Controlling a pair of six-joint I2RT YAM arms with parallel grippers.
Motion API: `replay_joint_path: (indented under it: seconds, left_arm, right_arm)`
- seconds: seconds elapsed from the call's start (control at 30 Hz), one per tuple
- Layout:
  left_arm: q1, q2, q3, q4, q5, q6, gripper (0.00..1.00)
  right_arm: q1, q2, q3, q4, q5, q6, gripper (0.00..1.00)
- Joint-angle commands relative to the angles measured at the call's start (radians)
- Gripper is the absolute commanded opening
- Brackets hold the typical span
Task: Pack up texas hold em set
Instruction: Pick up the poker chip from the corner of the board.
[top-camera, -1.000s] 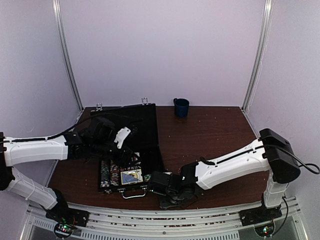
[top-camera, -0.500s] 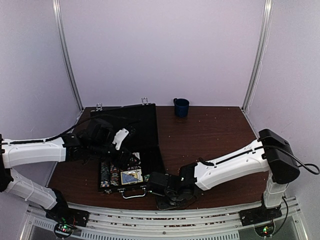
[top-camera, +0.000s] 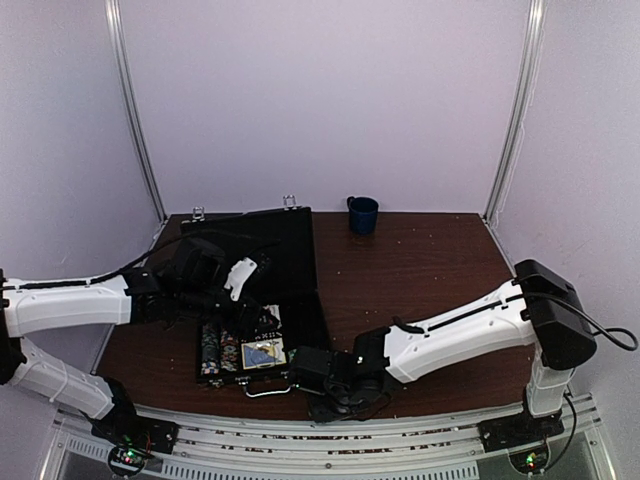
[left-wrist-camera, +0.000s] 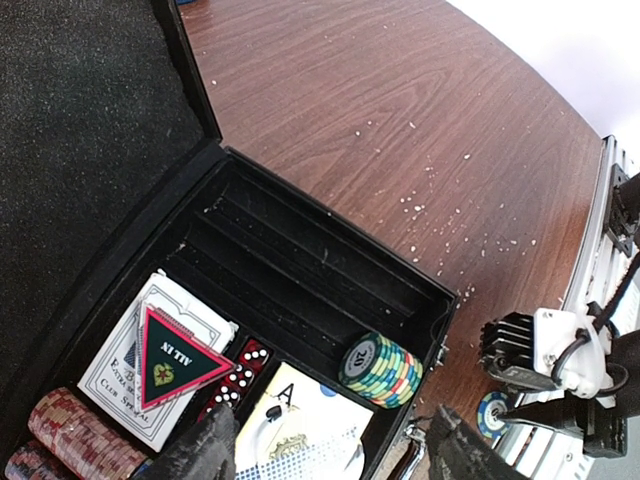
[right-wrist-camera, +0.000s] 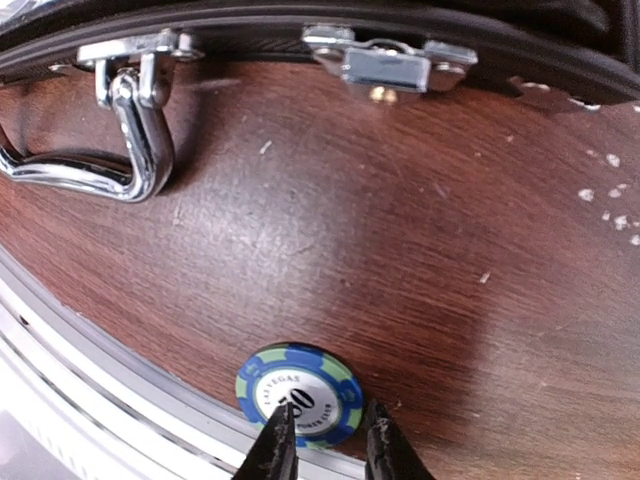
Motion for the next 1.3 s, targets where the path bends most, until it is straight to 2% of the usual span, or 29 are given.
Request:
replay_joint_path:
  seconds: [0.0,0.2,0.27,0.37,0.5,0.7,1.0,1.13,1.27]
  left_arm:
    - [-0.004,-0.040,-0.008,0.043,-0.001,-0.012,0.67]
    - [-0.003,-0.051,-0.011,0.052,-0.022,-0.019,0.67]
    - [-0.003,-0.049,-0.011,0.057,-0.023,-0.026,0.67]
    - [-0.003,-0.040,0.000,0.059,0.012,-0.034,0.67]
    - [-0.004,-0.038,0.012,0.031,0.047,-0.094,0.66]
    - [-0.003,-0.080,-0.040,0.012,0.079,-0.226,0.64]
    - [-0.006,-0.089,-0.100,0.064,0.226,-0.407,0.48]
    - [-0.031,-0.115,-0.172,0.091,0.240,-0.521,0.42]
    - [-0.084,-0.117,-0.214,0.101,0.212,-0.614,0.40]
  right_arm:
    - [0.012,-0.079,0.018,-0.055,0.076,-0.038,0.27]
    - [0.015,-0.146,0.002,-0.035,0.161,-0.230,0.35]
    - [0.013,-0.136,0.000,-0.019,0.151,-0.309,0.38]
    - [-0.007,-0.112,0.015,-0.014,0.084,-0.339,0.39]
    - [-0.032,-0.140,-0.053,0.093,-0.013,-0.278,0.40]
    - [-0.081,-0.221,-0.261,0.432,-0.175,-0.087,0.37]
    - [-0.132,-0.283,-0.399,0.574,-0.200,0.037,0.33]
    - [-0.167,-0.307,-0.458,0.640,-0.212,0.053,0.32]
    - [-0.200,-0.266,-0.496,0.729,-0.273,0.050,0.30]
